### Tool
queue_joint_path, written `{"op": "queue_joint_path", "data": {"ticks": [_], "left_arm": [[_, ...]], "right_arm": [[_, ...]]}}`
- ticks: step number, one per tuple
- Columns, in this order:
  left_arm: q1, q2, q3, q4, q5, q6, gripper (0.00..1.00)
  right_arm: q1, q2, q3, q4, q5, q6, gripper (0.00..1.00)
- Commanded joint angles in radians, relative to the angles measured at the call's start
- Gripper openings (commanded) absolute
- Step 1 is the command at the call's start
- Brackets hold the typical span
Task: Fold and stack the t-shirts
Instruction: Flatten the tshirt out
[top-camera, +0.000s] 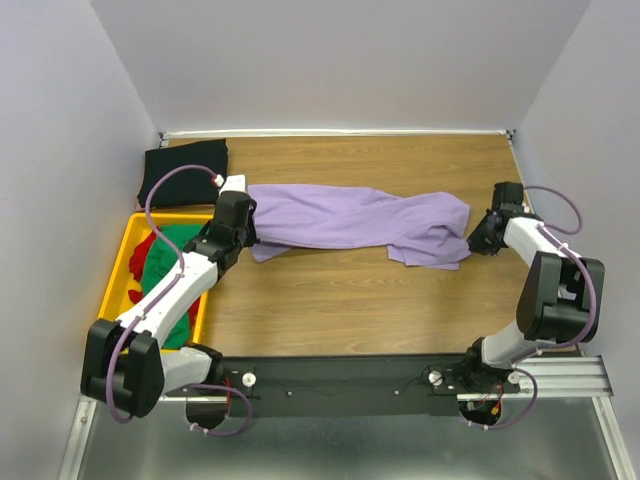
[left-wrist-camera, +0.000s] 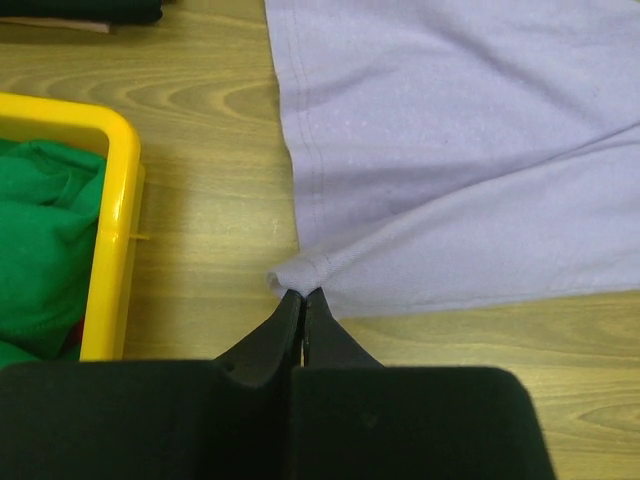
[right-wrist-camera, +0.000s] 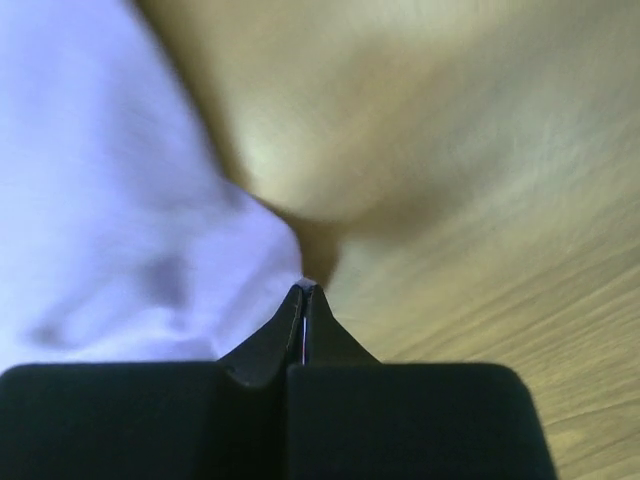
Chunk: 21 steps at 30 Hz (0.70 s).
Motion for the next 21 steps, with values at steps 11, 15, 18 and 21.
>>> {"op": "queue_joint_path", "data": {"ticks": [11, 15, 18, 21], "left_arm": [[0.018, 0.29, 0.905, -0.274, -0.134, 0.033, 0.0], [0.018, 0.291, 1.145, -0.38, -0.194, 0.045, 0.0], [0.018, 0.205, 1.213, -0.375, -0.202, 0.066, 0.0], [0.018, 0.062, 1.179, -0.309, -0.173, 0.103, 0.0]], "right_arm": [[-0.005, -0.189, 0.821, -0.101, 0.207, -0.002, 0.01], [-0.007, -0.228, 0.983, -0.119, 0.238, -0.063, 0.01], [-0.005, -0.323, 1.064, -0.121, 0.247, -0.122, 0.01], [-0.005, -0.389, 1.095, -0.121, 0.252, -0.192, 0.01]]}}
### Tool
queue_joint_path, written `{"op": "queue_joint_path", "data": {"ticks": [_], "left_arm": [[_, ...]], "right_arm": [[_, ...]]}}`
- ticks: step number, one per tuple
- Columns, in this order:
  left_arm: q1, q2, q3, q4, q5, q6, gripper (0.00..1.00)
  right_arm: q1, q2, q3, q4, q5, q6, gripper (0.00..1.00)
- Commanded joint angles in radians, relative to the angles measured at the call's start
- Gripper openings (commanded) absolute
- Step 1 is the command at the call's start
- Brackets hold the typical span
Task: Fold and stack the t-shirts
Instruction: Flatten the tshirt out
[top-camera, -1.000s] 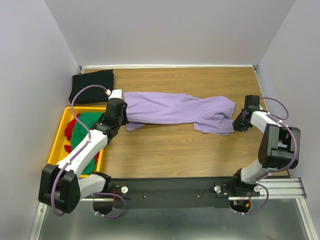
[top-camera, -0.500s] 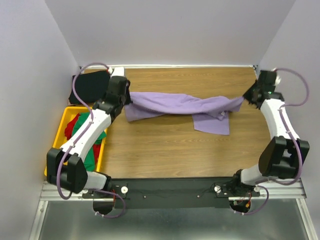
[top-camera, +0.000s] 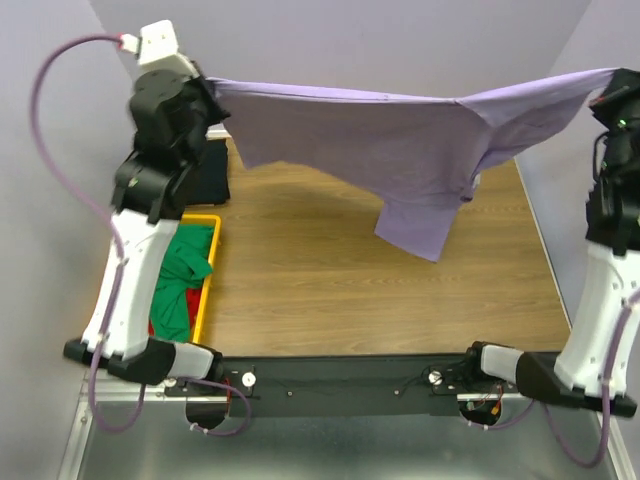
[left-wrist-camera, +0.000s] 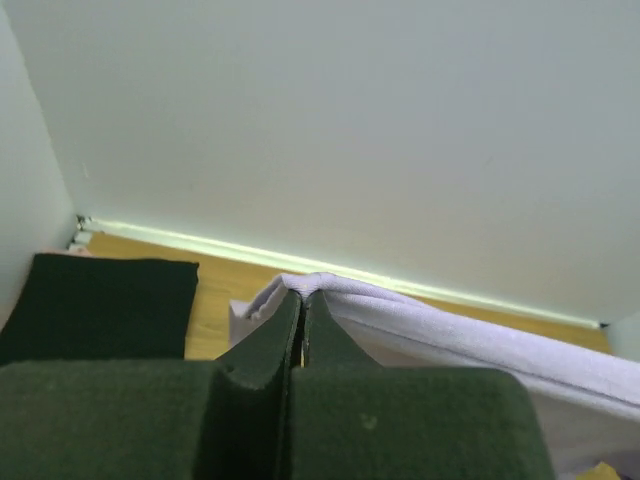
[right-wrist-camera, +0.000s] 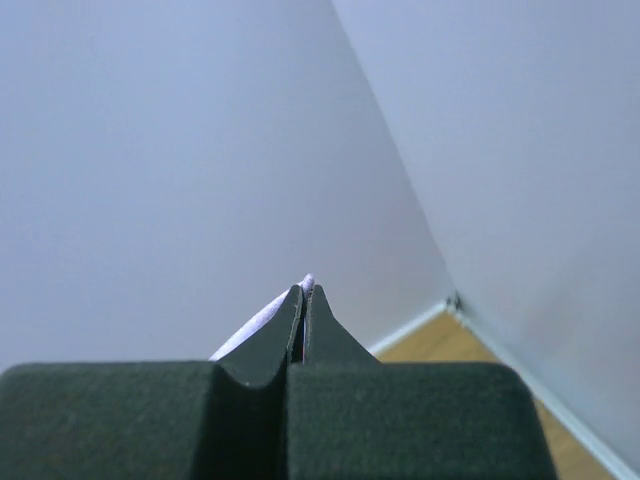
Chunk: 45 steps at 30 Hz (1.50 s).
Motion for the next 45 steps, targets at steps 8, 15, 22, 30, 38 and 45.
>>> {"op": "queue_joint_path", "data": {"ticks": [8, 15, 22, 30, 38, 45], "left_arm": [[0.008, -0.433, -0.056, 0.056, 0.108, 0.149, 0.0], [0.008, -0.473, -0.056, 0.013, 0.149, 0.172, 0.0], [0.008, -0.429, -0.234, 0.074, 0.112, 0.189, 0.0], [0.013, -0.211, -0.656, 0.362, 0.048, 0.197, 0.0], [0.07, 0.321, -0.552, 0.507, 0.086, 0.155, 0.0], [0.099, 0.76, -0.237, 0.392, 0.175, 0.161, 0.0]], "right_arm": [[0.006, -0.211, 0.179, -0.034, 0.036, -0.231, 0.01], [0.034, -0.214, 0.26, -0.018, 0.009, -0.288, 0.01], [0.043, -0.182, 0.113, -0.005, -0.162, -0.297, 0.01], [0.042, -0.07, -0.394, 0.125, -0.3, -0.285, 0.01], [0.043, 0.258, -0.686, 0.496, -0.222, -0.243, 0.01], [0.043, 0.587, -0.64, 0.588, -0.214, -0.205, 0.01]]}}
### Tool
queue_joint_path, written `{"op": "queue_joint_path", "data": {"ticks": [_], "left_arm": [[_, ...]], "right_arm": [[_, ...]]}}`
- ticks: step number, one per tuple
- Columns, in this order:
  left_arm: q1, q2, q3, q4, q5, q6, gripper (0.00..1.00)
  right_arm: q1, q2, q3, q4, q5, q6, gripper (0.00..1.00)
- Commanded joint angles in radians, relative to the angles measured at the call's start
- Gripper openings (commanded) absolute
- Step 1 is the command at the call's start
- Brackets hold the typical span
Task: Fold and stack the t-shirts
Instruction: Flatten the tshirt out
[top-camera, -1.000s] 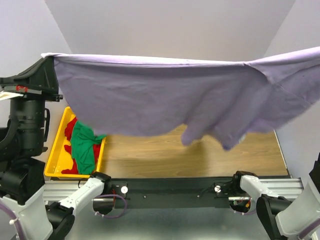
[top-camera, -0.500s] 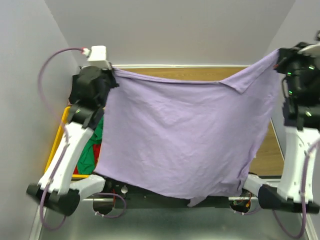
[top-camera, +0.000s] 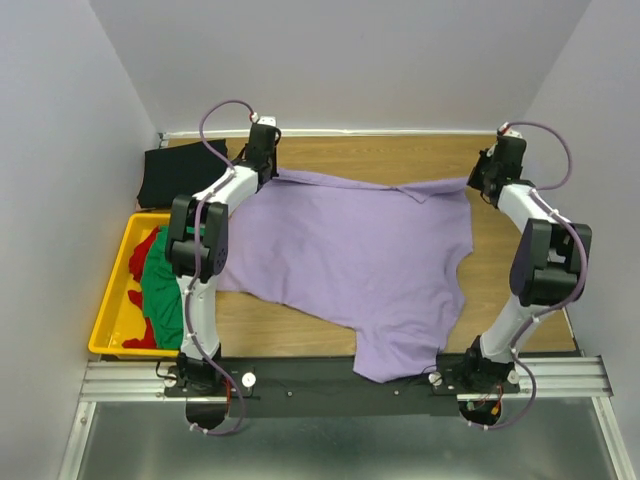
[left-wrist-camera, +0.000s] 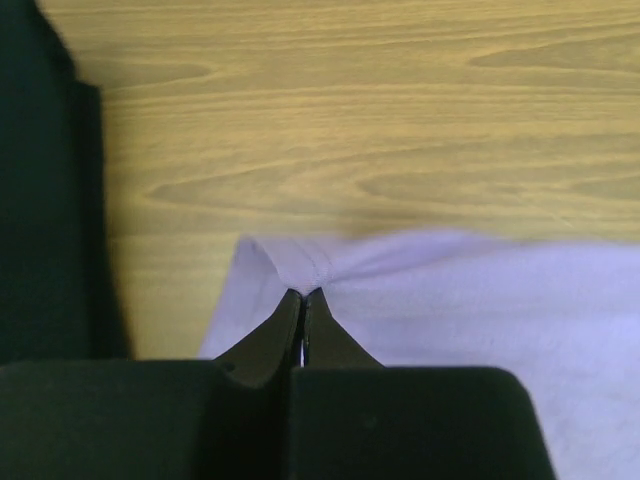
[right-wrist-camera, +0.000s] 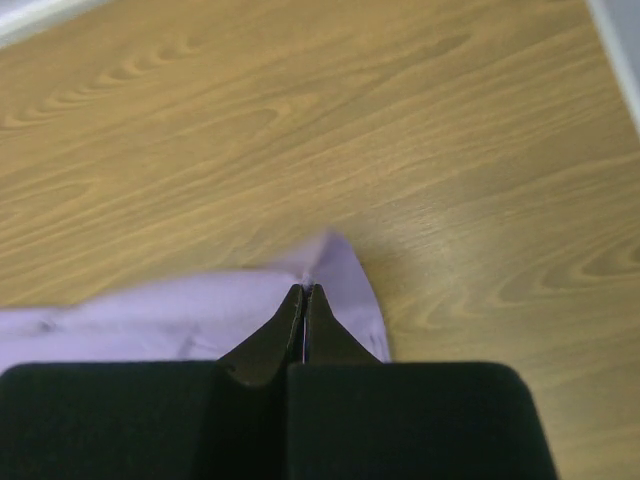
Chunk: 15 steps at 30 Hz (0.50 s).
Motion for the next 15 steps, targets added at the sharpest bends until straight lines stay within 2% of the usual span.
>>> {"op": "queue_joint_path", "data": {"ticks": [1, 7, 15], "left_arm": [[0.017, 0.097, 0.127, -0.02, 0.063, -0.006, 0.0], [0.037, 0.165, 0.226, -0.032, 0.079, 0.017, 0.0], [0.068, 0.174, 0.266, -0.055, 0.111, 0.023, 0.0]], "right_arm": [[0.002, 0.103, 0.054, 0.13, 0.039, 0.03, 0.01], [0.002, 0.153, 0.081, 0.131, 0.05, 0.026, 0.01], [0.002, 0.022, 0.005, 0.104, 0.051, 0.062, 0.01]]}}
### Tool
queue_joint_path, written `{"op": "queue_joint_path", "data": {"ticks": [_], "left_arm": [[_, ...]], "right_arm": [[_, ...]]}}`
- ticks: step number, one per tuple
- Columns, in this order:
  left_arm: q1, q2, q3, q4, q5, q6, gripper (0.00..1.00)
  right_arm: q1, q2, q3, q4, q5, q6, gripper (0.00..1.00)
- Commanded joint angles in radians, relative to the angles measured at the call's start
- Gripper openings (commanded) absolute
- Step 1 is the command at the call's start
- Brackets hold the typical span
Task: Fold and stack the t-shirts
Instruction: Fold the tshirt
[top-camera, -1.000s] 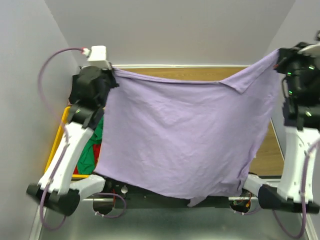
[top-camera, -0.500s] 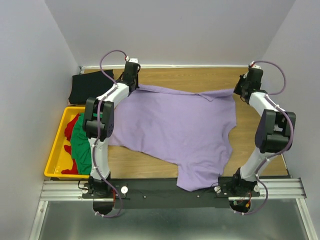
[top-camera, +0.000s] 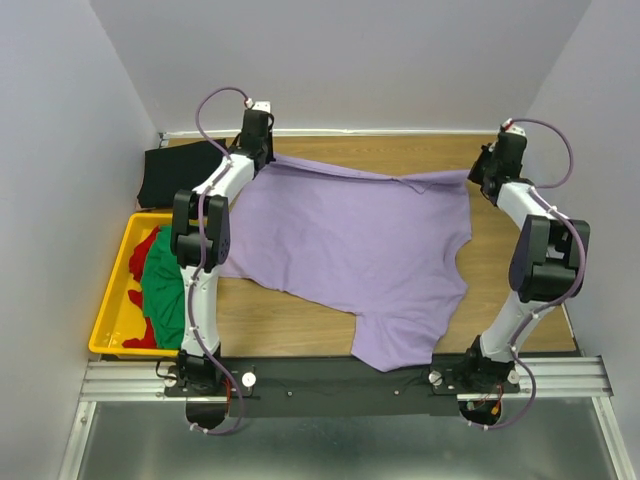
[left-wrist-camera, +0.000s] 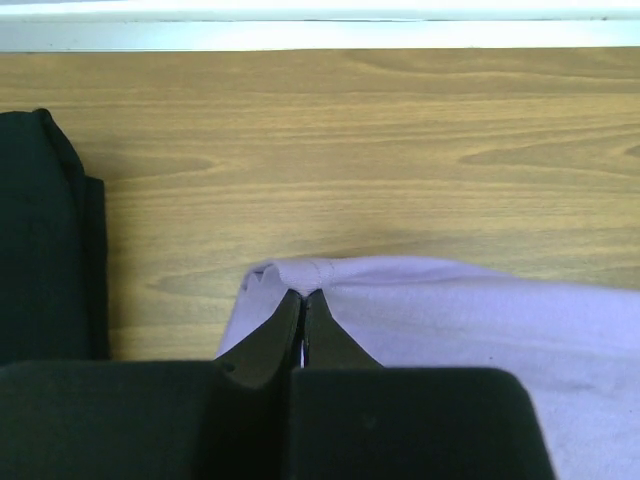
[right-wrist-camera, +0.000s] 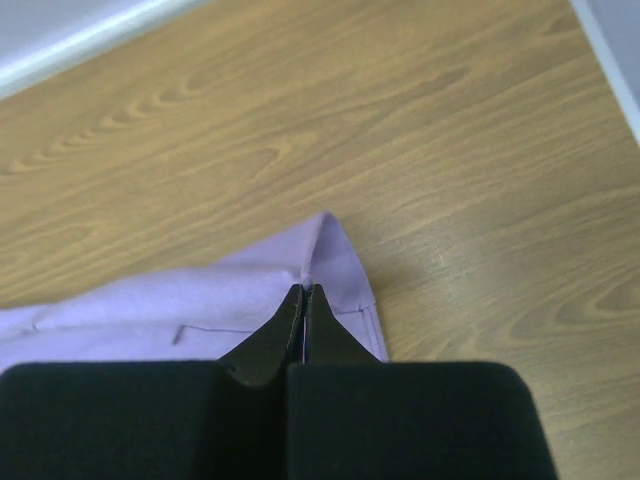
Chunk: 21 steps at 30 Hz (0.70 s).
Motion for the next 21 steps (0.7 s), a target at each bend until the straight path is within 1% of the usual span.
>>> {"op": "queue_joint_path", "data": {"ticks": [1, 3, 4, 7, 15, 21], "left_arm": [[0.024, 0.002, 0.017, -0.02, 0.033, 0.015, 0.0], [0.032, -0.001, 0.018, -0.03, 0.033, 0.023, 0.0], [0.04, -0.003, 0.021, -0.033, 0.03, 0.026, 0.0], [0.057, 0.002, 0.033, -0.045, 0.028, 0.029, 0.0], [0.069, 0.049, 0.099, -0.109, 0.053, 0.034, 0.0], [0.069, 0.031, 0.086, -0.125, 0.051, 0.038, 0.0]], "right_arm": [[0.002, -0.101, -0.035, -0.012, 0.034, 0.032, 0.01], [0.002, -0.137, -0.054, -0.028, 0.052, 0.042, 0.01], [0.002, -0.148, -0.065, -0.07, 0.063, 0.045, 0.01], [0.0, -0.203, -0.109, -0.11, 0.094, 0.071, 0.01], [0.002, -0.334, -0.216, -0.184, 0.043, 0.155, 0.01], [0.002, -0.42, -0.261, -0.232, 0.028, 0.215, 0.01]]}}
